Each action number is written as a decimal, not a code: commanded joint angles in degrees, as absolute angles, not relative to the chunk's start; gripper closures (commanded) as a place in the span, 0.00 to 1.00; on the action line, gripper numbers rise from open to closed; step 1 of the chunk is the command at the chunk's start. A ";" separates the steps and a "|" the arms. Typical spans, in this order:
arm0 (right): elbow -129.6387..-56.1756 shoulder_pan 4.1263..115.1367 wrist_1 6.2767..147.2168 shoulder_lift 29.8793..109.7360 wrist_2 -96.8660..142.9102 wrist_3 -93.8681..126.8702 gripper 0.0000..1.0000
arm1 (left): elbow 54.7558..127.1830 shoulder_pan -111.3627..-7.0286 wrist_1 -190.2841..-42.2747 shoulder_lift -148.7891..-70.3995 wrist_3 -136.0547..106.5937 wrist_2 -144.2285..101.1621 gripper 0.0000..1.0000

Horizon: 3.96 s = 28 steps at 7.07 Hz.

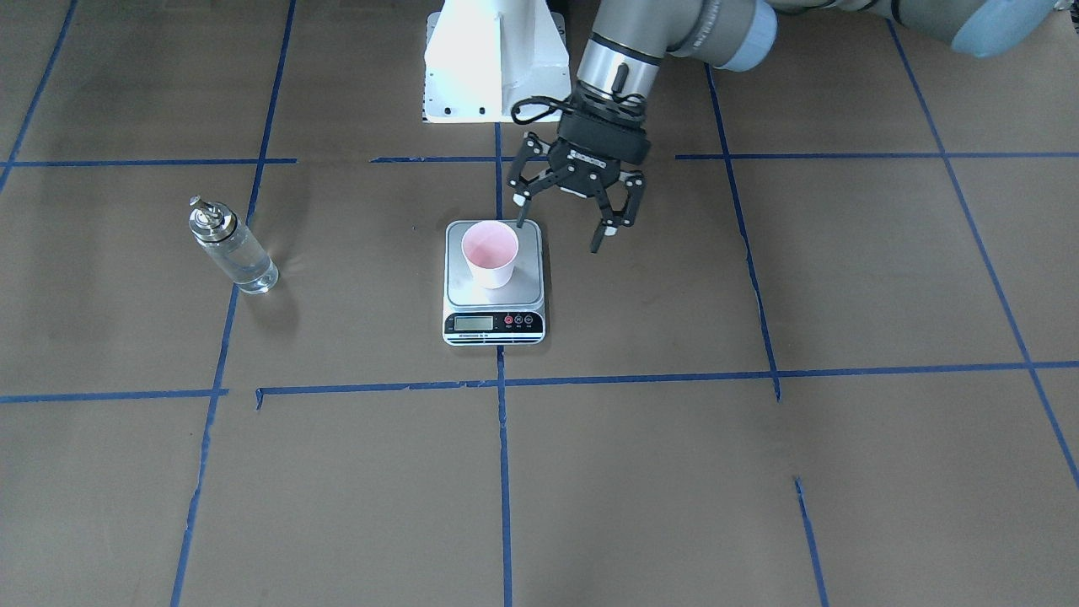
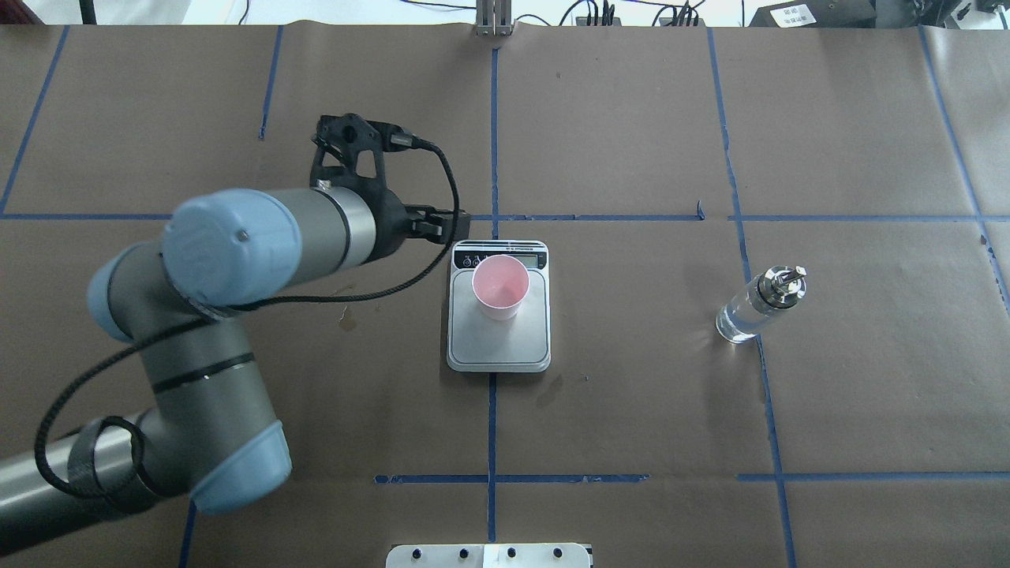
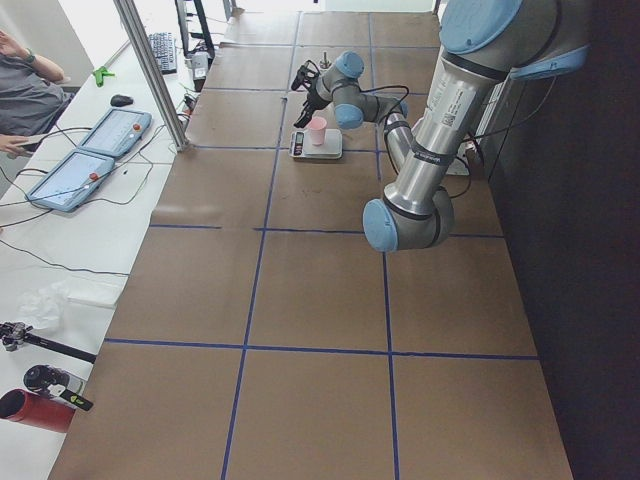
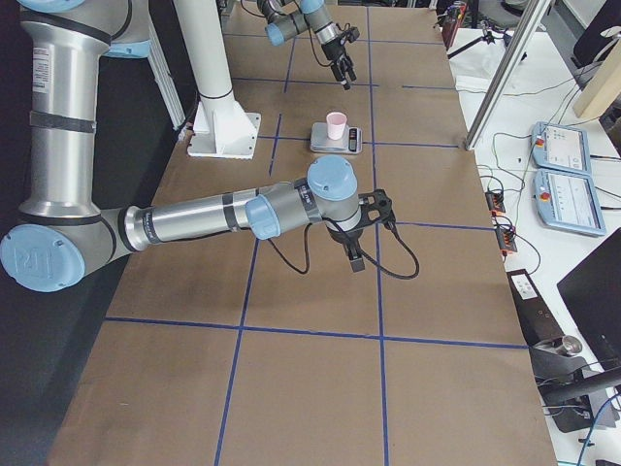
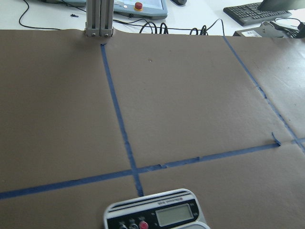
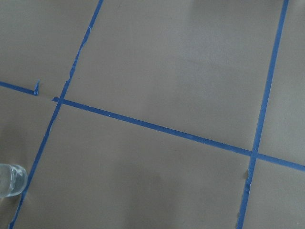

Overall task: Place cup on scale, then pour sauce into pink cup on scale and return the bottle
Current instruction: 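Open the left gripper and withdraw it away from the cup, then reach the right gripper to the glass sauce bottle, then grasp the glass sauce bottle with the right gripper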

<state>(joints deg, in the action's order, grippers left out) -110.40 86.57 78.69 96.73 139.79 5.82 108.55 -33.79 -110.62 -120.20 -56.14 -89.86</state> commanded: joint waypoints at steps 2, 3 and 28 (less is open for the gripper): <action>-116.08 85.35 78.84 96.86 140.71 15.08 0.00 | 108.46 -52.31 -109.52 -107.36 -27.01 -106.03 0.00; -119.58 82.47 78.92 96.77 140.28 22.25 0.00 | 108.02 -60.65 -109.69 -102.70 -13.50 -111.83 0.00; -106.00 13.80 37.53 97.73 50.98 66.90 0.00 | 93.16 -86.22 -108.90 -86.66 6.86 -133.68 0.00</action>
<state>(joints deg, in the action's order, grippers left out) -106.07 13.71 37.62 97.80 52.11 68.14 93.16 -86.22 -108.89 -86.66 6.86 -133.68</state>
